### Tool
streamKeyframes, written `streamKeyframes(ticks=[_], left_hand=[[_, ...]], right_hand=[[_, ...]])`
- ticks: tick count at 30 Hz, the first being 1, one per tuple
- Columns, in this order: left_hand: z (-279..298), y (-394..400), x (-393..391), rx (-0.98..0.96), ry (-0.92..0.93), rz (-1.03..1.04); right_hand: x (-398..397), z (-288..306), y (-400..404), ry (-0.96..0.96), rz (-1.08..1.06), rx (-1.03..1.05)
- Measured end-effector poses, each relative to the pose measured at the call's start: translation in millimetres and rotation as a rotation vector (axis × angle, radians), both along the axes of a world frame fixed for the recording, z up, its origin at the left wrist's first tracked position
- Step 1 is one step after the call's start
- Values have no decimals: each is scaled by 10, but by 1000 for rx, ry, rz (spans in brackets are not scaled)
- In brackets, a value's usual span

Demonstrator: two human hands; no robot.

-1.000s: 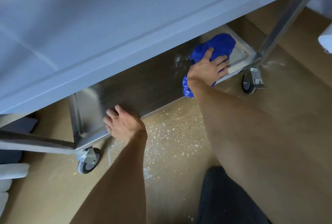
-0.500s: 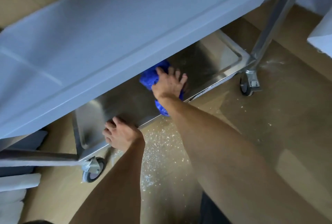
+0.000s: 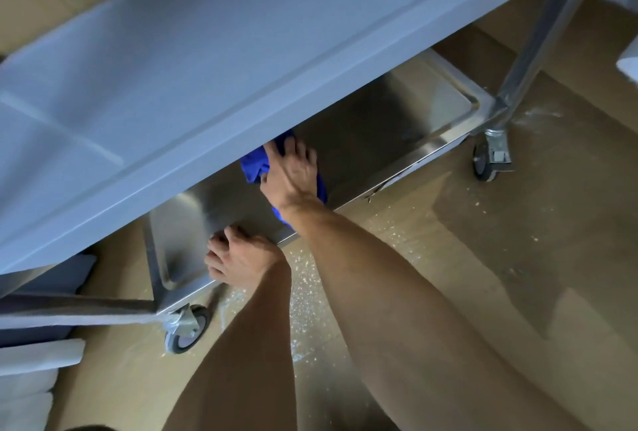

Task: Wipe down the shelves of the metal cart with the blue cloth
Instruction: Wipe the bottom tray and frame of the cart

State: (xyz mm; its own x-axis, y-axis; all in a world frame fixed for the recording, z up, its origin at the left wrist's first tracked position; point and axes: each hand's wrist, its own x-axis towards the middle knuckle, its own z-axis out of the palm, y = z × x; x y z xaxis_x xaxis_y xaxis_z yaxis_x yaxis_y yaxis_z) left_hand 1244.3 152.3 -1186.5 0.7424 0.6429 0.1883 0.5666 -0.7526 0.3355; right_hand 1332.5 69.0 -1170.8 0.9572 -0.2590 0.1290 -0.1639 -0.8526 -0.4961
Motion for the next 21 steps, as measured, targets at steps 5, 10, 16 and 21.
streamKeyframes(ticks=[5, 10, 16, 21], left_hand=[[203, -188, 174, -79, 113, -30], [82, -348, 281, -107, 222, -93], [47, -456, 284, -101, 174, -118], [129, -533, 220, -167, 15, -89]], right_hand=[[-139, 31, -503, -25, -155, 48], [-100, 41, -1757, 4, -625, 88], [148, 19, -2226, 70, -846, 76], [301, 49, -1426, 39, -454, 118]])
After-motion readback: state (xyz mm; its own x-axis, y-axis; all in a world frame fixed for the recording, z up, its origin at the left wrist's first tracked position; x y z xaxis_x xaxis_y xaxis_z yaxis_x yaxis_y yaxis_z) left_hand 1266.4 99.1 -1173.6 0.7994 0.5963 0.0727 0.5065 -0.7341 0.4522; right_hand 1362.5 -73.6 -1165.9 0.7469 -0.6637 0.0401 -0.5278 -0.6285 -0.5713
